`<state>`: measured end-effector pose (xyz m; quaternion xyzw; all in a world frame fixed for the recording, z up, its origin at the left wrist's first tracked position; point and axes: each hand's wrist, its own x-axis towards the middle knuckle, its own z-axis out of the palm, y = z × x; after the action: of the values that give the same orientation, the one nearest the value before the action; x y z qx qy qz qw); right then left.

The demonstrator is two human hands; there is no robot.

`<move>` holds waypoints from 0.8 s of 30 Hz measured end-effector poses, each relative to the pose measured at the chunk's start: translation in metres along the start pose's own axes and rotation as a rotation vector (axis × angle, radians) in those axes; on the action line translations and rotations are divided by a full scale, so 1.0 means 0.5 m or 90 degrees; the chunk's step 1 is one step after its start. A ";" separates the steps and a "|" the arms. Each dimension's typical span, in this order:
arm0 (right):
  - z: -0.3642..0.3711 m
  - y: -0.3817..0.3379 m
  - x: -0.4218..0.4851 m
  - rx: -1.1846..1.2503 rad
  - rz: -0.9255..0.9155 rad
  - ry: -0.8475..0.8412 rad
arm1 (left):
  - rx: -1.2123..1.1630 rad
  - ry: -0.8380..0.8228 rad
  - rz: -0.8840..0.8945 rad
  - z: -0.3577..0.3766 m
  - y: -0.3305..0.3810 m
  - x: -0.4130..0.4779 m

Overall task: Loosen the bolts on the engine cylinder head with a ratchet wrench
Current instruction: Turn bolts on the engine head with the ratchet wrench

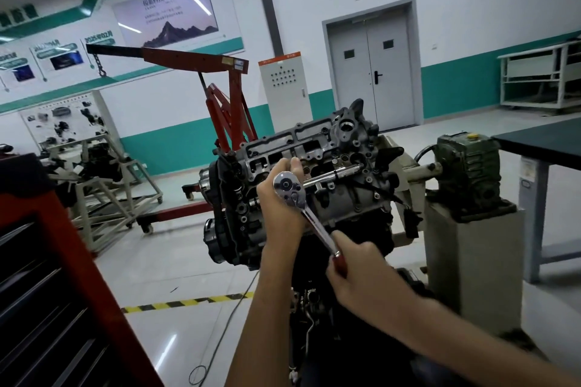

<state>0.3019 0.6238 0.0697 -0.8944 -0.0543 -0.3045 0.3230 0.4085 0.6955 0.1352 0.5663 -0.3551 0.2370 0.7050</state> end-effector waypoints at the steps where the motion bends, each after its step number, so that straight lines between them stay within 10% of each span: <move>1: -0.033 0.010 0.012 -0.062 -0.025 -0.027 | 0.033 -0.022 0.024 -0.008 0.000 0.004; 5: -0.197 0.040 0.100 -0.322 -0.141 -0.147 | 0.119 -0.146 0.054 -0.024 0.014 0.010; 10: -0.277 0.027 0.165 -0.511 -0.210 -0.044 | 0.129 -0.178 0.070 -0.020 0.015 0.015; 20: 0.053 -0.024 -0.021 0.183 0.111 0.107 | 0.009 0.048 0.029 0.067 -0.004 -0.009; 24: 0.011 0.010 -0.011 0.077 0.078 0.072 | 0.033 -0.030 0.063 0.045 -0.012 -0.002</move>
<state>0.3018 0.6239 0.0602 -0.8564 0.0001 -0.3303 0.3969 0.4074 0.6724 0.1331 0.5717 -0.3928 0.2673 0.6689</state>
